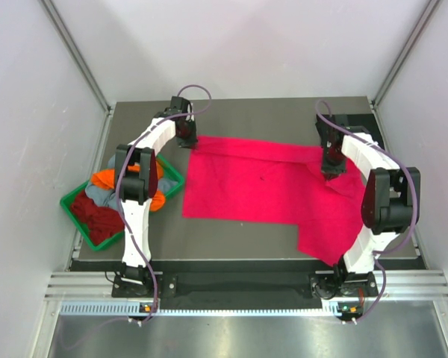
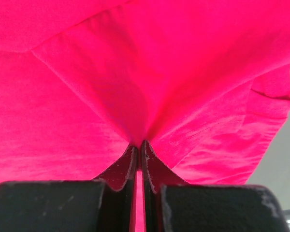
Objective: Fold and stack the t-shirts
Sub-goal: Fold the tshirt
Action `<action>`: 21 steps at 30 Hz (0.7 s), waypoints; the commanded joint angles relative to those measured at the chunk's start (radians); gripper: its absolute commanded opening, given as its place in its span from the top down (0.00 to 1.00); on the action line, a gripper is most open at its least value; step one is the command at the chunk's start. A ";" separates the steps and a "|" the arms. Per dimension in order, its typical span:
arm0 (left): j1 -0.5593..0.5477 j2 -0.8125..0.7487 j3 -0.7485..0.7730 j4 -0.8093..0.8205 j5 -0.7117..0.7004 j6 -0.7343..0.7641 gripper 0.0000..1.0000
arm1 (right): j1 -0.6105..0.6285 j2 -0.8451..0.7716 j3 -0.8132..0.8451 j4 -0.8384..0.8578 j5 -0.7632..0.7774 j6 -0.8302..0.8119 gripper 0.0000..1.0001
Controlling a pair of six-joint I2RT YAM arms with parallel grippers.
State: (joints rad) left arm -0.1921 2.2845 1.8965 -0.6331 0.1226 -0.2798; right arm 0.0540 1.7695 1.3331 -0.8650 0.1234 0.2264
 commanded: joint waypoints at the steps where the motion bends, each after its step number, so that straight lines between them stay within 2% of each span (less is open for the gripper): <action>1: 0.002 0.003 0.018 -0.011 -0.020 0.022 1.00 | -0.009 -0.051 -0.015 -0.026 -0.031 0.022 1.00; 17: -0.003 -0.008 0.041 -0.040 -0.087 0.057 0.98 | -0.028 -0.077 -0.048 -0.011 -0.090 0.033 1.00; 21: -0.004 -0.022 0.042 -0.045 -0.089 0.064 1.00 | -0.033 -0.084 -0.069 -0.002 -0.097 0.031 1.00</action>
State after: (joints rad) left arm -0.1986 2.2848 1.8980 -0.6594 0.0673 -0.2413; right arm 0.0315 1.7412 1.2774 -0.8749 0.0429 0.2474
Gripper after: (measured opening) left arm 0.015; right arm 0.014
